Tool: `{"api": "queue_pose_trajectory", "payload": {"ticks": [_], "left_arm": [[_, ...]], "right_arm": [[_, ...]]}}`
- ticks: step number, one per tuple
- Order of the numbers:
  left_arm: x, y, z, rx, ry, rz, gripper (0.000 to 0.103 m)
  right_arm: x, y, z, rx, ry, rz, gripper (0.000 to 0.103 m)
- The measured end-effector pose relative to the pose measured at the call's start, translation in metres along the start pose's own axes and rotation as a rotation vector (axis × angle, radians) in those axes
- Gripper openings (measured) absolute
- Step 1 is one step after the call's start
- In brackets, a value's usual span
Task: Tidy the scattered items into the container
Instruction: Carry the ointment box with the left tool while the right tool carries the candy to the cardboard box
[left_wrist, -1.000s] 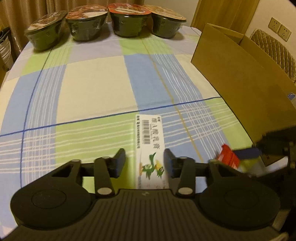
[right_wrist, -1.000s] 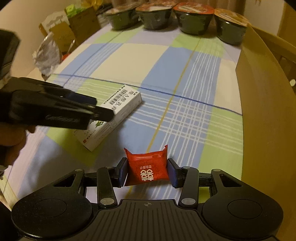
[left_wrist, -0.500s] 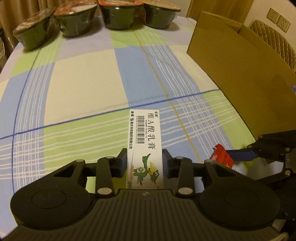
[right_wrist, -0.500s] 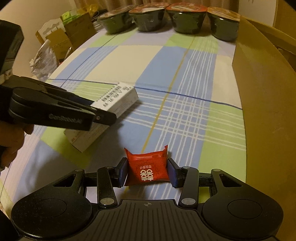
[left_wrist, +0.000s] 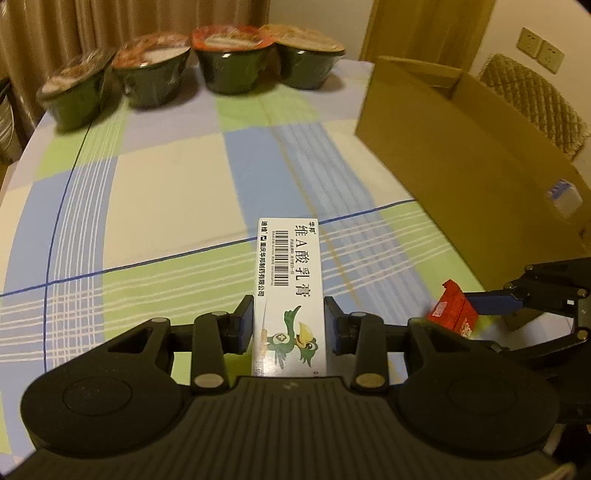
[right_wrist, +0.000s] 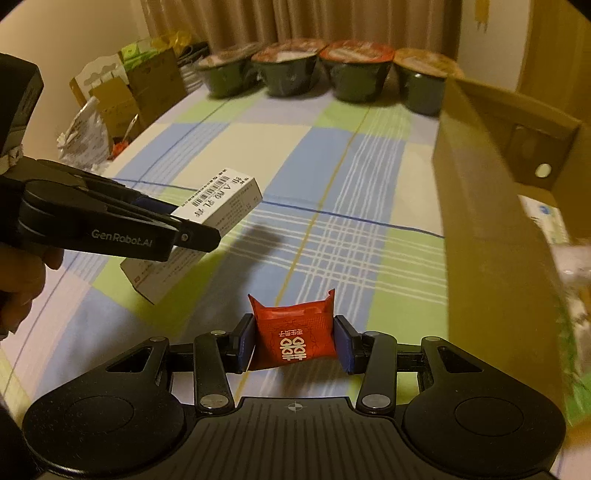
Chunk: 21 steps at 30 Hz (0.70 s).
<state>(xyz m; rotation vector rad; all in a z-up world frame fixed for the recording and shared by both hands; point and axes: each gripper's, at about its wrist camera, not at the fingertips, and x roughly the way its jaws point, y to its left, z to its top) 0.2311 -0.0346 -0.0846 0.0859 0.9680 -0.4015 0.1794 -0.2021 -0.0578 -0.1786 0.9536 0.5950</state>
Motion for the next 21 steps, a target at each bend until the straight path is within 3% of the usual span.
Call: {"api": "queue_pose_trajectory", "payload": {"ticks": [13, 21], "left_arm": [[-0.090, -0.066, -0.017, -0.081, -0.084, -0.027, 0.033], [-0.134, -0.100, -0.024, -0.065, -0.118, -0.017, 0.033]], "right_arm": [[-0.104, 0.005, -0.010, 0.000, -0.118, -0.048, 0.047], [-0.150, 0.008, -0.012, 0.010, -0.193, -0.055, 0.047]]}}
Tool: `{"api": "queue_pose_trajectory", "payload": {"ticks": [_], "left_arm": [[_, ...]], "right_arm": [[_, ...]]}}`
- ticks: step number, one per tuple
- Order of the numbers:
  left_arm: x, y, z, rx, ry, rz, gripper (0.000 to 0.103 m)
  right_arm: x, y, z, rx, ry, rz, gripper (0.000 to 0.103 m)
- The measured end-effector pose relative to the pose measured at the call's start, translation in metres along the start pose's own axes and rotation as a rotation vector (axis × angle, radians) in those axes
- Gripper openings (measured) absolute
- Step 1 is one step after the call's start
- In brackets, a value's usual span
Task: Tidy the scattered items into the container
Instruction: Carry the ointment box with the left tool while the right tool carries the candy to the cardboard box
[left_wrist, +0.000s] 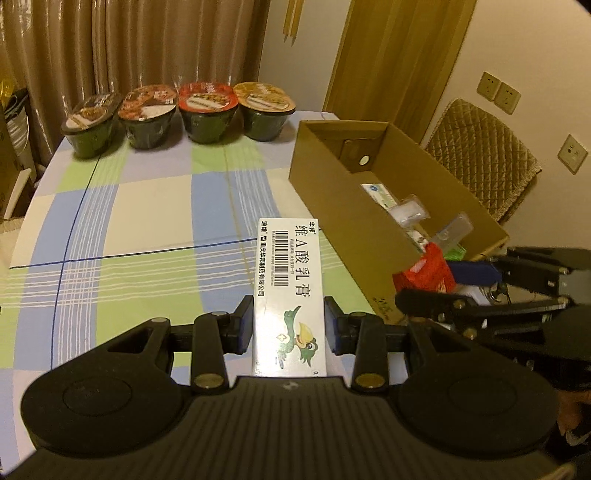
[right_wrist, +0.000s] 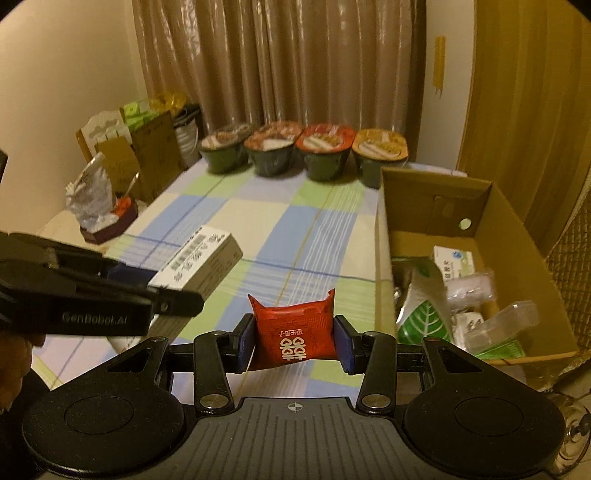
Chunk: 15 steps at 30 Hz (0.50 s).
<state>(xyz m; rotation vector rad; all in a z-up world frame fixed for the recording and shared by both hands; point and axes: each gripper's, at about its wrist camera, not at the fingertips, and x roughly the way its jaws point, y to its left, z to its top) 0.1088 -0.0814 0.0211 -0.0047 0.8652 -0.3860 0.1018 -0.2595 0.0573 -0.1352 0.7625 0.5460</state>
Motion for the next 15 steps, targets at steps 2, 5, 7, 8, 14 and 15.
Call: {"api": "queue_pose_trajectory", "payload": {"ticks": [2, 5, 7, 8, 14, 15], "left_arm": [[-0.007, -0.006, -0.001, 0.010, 0.000, 0.004, 0.033], [-0.014, -0.013, -0.002, 0.018, -0.004, 0.007, 0.033], [-0.018, -0.017, -0.002, 0.025, -0.008, 0.007, 0.033], [-0.020, -0.020, -0.002, 0.029, -0.010, 0.007, 0.033], [-0.026, -0.040, -0.001, 0.062, -0.011, -0.003, 0.033], [-0.026, -0.045, 0.000, 0.069, -0.010, -0.007, 0.033]], "right_arm": [[-0.010, -0.002, 0.000, 0.006, -0.017, -0.004, 0.047], [-0.024, -0.008, 0.002, 0.016, -0.037, -0.018, 0.047], [-0.032, -0.012, 0.002, 0.023, -0.048, -0.025, 0.047], [-0.035, -0.014, 0.002, 0.026, -0.052, -0.028, 0.047], [-0.053, -0.031, -0.002, 0.056, -0.073, -0.048, 0.047], [-0.055, -0.034, -0.003, 0.063, -0.076, -0.054, 0.047]]}}
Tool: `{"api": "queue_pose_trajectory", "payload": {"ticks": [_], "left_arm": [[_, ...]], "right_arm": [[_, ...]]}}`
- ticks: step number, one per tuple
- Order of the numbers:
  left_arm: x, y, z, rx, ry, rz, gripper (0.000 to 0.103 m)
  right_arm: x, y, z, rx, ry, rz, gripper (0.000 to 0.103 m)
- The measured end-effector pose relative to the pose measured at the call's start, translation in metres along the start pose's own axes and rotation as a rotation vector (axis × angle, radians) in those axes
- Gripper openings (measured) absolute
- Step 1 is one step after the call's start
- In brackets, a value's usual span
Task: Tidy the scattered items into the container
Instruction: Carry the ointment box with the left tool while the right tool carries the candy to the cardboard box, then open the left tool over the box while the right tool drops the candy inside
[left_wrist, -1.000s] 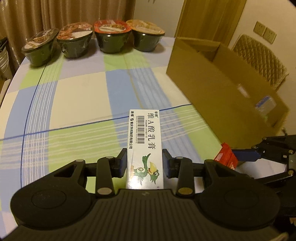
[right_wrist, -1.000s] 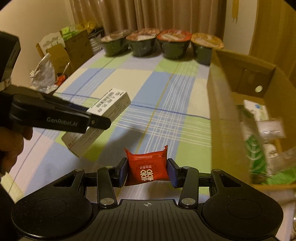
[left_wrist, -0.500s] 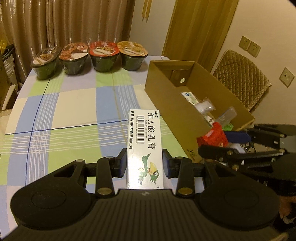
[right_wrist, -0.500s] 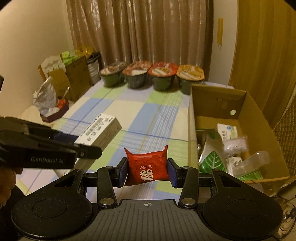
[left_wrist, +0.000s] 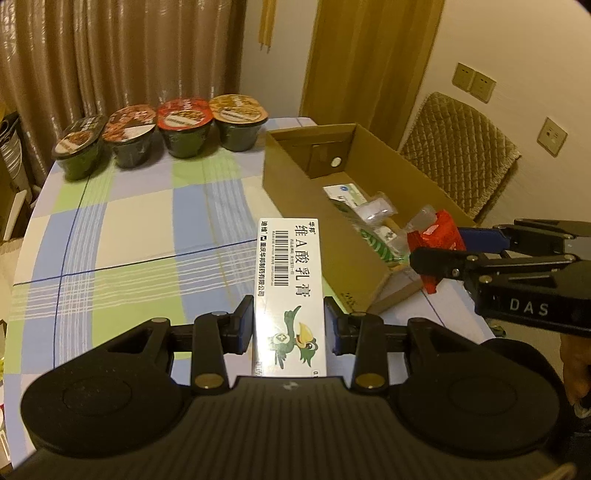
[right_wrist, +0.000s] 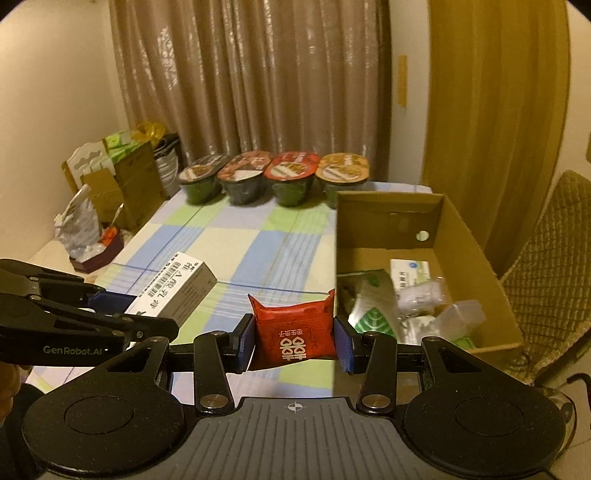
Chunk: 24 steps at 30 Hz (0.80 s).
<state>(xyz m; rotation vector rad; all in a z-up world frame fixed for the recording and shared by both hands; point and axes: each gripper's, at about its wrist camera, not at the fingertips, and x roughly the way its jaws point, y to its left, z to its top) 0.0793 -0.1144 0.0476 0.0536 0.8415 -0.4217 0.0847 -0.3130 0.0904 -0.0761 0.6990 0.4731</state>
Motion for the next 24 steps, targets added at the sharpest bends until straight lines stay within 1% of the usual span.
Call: {"api": "queue_pose_trajectory", "payload": {"ticks": [5, 11, 18, 24], "left_arm": [[0.008, -0.020, 0.010, 0.009, 0.000, -0.034, 0.033], [0.033, -0.051, 0.034, 0.008, -0.001, -0.080, 0.033], [0.068, -0.094, 0.068, -0.003, -0.017, -0.134, 0.033], [0.095, -0.112, 0.087, -0.011, -0.022, -0.155, 0.033]], "right_arm": [[-0.011, -0.029, -0.003, 0.052, -0.016, -0.050, 0.047], [-0.017, -0.073, 0.001, 0.115, -0.035, -0.112, 0.047], [-0.016, -0.109, 0.010, 0.138, -0.052, -0.154, 0.047], [-0.009, -0.130, 0.017, 0.141, -0.055, -0.171, 0.047]]}}
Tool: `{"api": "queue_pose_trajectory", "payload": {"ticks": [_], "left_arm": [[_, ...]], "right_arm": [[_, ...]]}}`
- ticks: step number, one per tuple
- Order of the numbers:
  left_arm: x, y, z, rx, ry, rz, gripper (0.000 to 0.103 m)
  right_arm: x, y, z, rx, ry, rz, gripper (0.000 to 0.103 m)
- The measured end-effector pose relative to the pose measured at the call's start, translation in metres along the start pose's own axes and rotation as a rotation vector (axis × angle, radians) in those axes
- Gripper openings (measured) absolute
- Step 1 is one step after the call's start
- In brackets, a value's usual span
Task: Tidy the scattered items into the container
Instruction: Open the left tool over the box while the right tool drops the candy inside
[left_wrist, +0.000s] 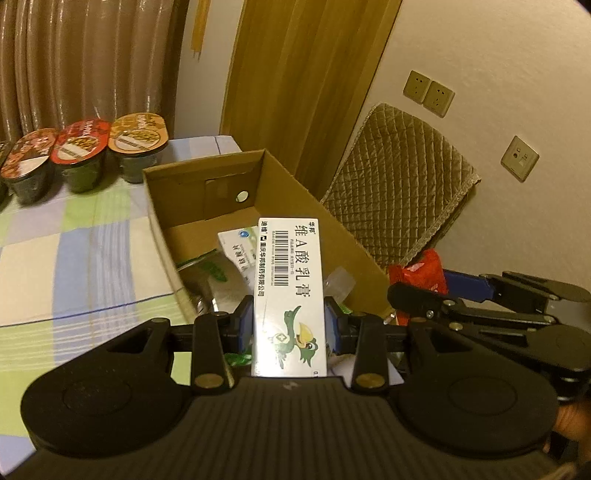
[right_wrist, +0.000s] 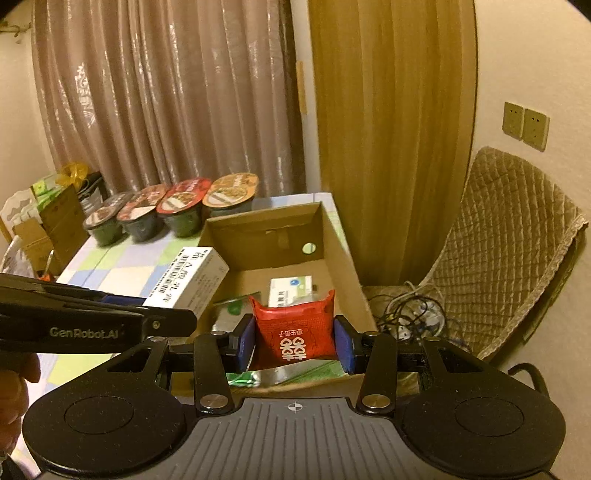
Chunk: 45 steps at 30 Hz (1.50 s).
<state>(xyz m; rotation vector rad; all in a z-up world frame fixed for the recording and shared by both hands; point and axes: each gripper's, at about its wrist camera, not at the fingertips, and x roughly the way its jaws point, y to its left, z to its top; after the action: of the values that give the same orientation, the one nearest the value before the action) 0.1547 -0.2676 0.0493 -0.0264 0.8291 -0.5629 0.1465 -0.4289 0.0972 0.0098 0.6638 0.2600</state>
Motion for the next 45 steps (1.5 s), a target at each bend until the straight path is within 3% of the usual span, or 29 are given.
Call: {"api": "queue_pose_trajectory", "payload": {"ticks": [8, 9, 10, 11, 22, 36, 38, 39, 45], "left_arm": [[0.030, 0.006, 0.013, -0.050, 0.009, -0.004, 0.035], [0.033, 0.008, 0.015, -0.059, 0.013, 0.004, 0.050], [0.035, 0.010, 0.016, -0.065, 0.013, 0.012, 0.058], [0.036, 0.012, 0.017, -0.066, 0.010, 0.016, 0.059], [0.019, 0.047, -0.004, -0.117, 0.005, 0.071, 0.059], [-0.001, 0.061, -0.016, -0.129, -0.007, 0.102, 0.068], [-0.001, 0.061, -0.016, -0.130, -0.008, 0.103, 0.070], [-0.001, 0.061, -0.016, -0.131, -0.007, 0.103, 0.072], [-0.003, 0.066, -0.020, -0.141, -0.003, 0.112, 0.073]], "right_arm": [[0.019, -0.008, 0.011, -0.005, 0.003, -0.006, 0.047], [0.021, -0.008, 0.011, -0.005, 0.003, -0.006, 0.047], [0.022, -0.008, 0.012, -0.006, 0.003, -0.006, 0.047], [0.023, -0.008, 0.011, -0.007, 0.005, -0.005, 0.047], [0.033, -0.001, 0.008, -0.022, 0.032, 0.002, 0.047], [0.044, 0.024, 0.023, -0.074, 0.014, 0.034, 0.048], [0.048, 0.028, 0.025, -0.100, 0.004, 0.044, 0.070], [0.049, 0.030, 0.026, -0.110, -0.009, 0.026, 0.086], [0.052, 0.023, 0.026, -0.070, -0.012, 0.025, 0.086]]}}
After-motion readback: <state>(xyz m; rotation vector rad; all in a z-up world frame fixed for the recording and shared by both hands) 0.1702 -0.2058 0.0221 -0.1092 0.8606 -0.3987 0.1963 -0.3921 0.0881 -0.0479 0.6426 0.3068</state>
